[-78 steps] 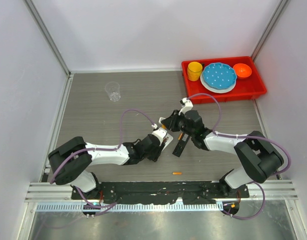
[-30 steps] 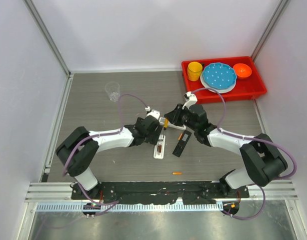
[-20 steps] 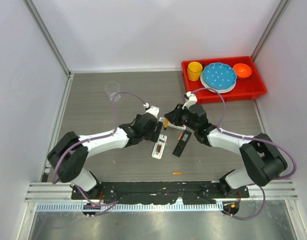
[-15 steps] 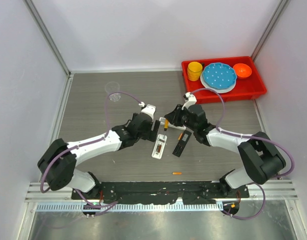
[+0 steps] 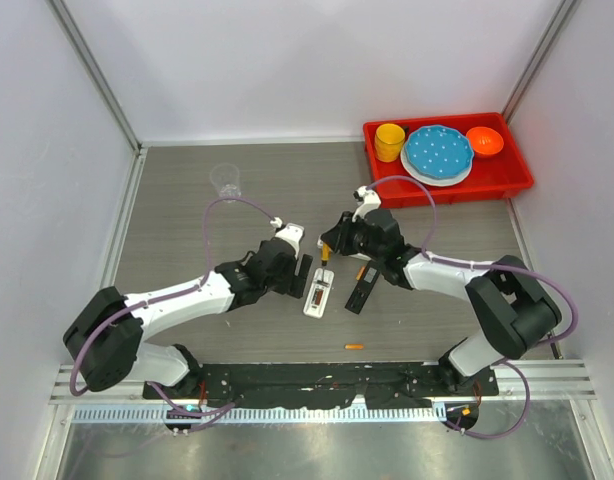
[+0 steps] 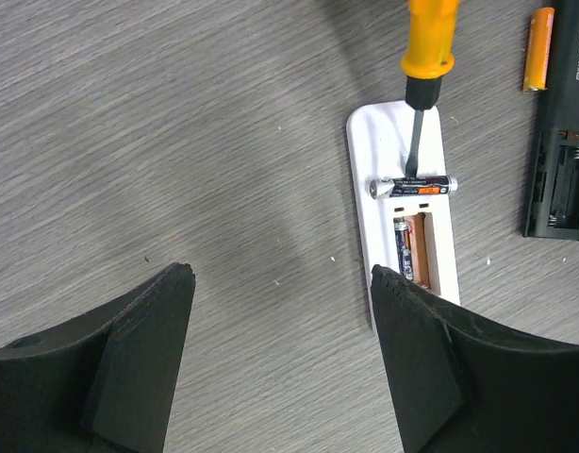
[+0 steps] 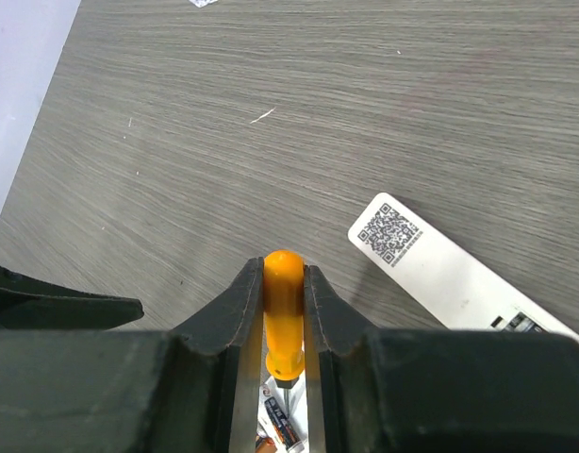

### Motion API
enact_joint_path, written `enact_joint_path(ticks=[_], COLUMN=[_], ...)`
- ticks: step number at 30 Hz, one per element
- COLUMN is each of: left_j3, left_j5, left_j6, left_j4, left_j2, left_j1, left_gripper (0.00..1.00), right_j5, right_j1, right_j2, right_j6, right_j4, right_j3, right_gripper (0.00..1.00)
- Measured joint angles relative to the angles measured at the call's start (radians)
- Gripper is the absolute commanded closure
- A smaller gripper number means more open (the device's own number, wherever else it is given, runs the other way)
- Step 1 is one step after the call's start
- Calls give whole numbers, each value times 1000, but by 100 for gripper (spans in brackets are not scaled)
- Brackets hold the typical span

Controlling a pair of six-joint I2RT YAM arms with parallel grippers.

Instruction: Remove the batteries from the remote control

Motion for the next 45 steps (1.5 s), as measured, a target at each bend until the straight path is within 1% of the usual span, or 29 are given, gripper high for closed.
enact_joint_path(ticks=[15,22,28,32,37,45], left_j3=[-9,-17,-27,-38,-50,-89], left_j5=[14,26,49,73,98,163], left_j6=[-20,-20,-20,-23,-29,-60], left_j4=[2,2,15,30,53,125], left_j2=[-19,-19,-19,-10,23,80], left_j1=[0,0,0,0,0,0], left_gripper=[21,21,22,23,25,27], right_j5=[-84,-65,-42,-36,-27,3], right_j1=[98,102,85,46,10,-12], right_j2=[102,103,91,62,24,10], right_j6=[16,4,3,0,-6,-25], right_j4=[-39,-67,-75,-79,-84,-114], right_j3=[100,104,102,87,68,52], right_gripper=[99,99,99,99,99,99])
